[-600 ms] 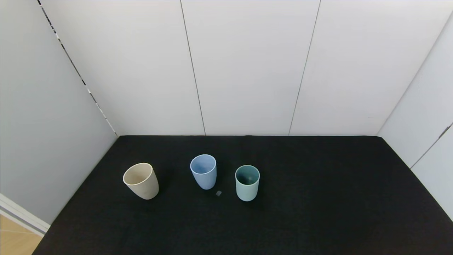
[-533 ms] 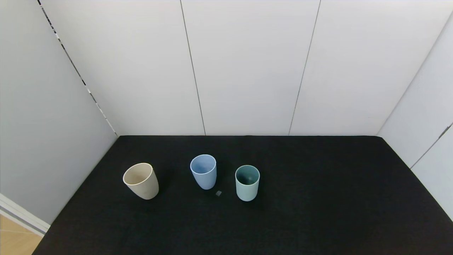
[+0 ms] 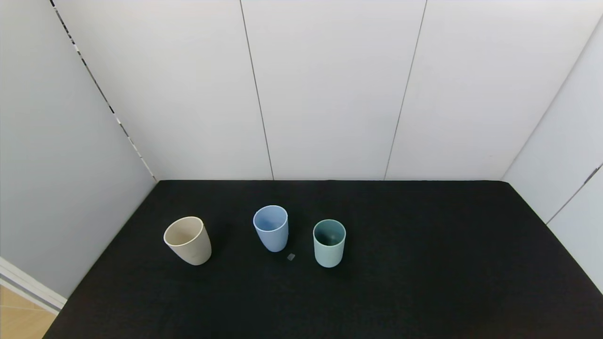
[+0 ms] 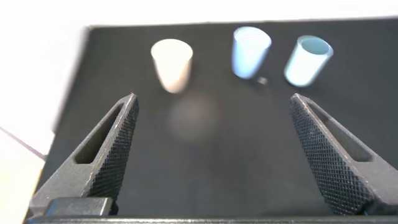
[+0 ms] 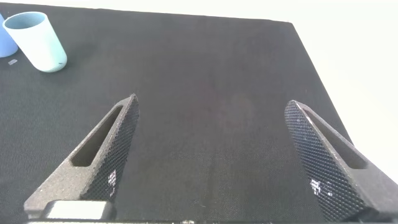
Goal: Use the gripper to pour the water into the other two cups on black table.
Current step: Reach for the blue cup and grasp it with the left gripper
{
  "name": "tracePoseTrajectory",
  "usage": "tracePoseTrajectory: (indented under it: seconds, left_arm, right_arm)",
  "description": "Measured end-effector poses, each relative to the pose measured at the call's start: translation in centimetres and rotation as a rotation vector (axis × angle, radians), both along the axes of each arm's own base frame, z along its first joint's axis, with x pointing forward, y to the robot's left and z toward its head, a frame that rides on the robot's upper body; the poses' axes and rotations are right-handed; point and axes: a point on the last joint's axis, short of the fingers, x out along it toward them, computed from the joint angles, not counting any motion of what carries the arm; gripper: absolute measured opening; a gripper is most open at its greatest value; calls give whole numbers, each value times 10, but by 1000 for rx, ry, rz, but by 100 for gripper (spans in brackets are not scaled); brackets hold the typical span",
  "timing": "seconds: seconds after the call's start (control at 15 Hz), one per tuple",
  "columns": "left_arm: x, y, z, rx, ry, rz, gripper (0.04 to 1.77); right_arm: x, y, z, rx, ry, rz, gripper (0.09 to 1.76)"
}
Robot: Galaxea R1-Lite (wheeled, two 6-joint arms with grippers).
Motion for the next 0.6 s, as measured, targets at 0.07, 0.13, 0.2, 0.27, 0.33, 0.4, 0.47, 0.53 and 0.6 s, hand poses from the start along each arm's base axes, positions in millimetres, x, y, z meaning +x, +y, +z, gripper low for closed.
tracePoseTrajectory:
  seconds: [0.07, 0.13, 0.2, 0.27, 0.33, 0.4, 0.47, 0.53, 0.6]
  left_arm:
    - [0, 0, 0, 0, 0, 0, 172]
    - [0, 0, 0, 0, 0, 0, 172]
    - [0, 0, 0, 0, 0, 0, 172]
    - [0, 0, 0, 0, 0, 0, 172]
    - [4, 0, 1, 2, 6, -3, 172]
    - [24, -1, 2, 12, 34, -18, 172]
    - [43, -3, 1, 21, 61, -32, 172]
    - [63, -6, -1, 32, 90, -43, 172]
    - [81, -11, -5, 44, 120, -51, 172]
  right_arm:
    - [0, 0, 0, 0, 0, 0, 171]
    - [0, 0, 0, 0, 0, 0, 171]
    - [0, 0, 0, 0, 0, 0, 171]
    - [0, 0, 0, 0, 0, 0, 171]
    - [0, 0, 0, 0, 0, 0, 171]
    - [0, 0, 0, 0, 0, 0, 171]
    - [0, 0, 0, 0, 0, 0, 171]
    - [0, 0, 0, 0, 0, 1, 171]
    - [0, 0, 0, 0, 0, 0, 171]
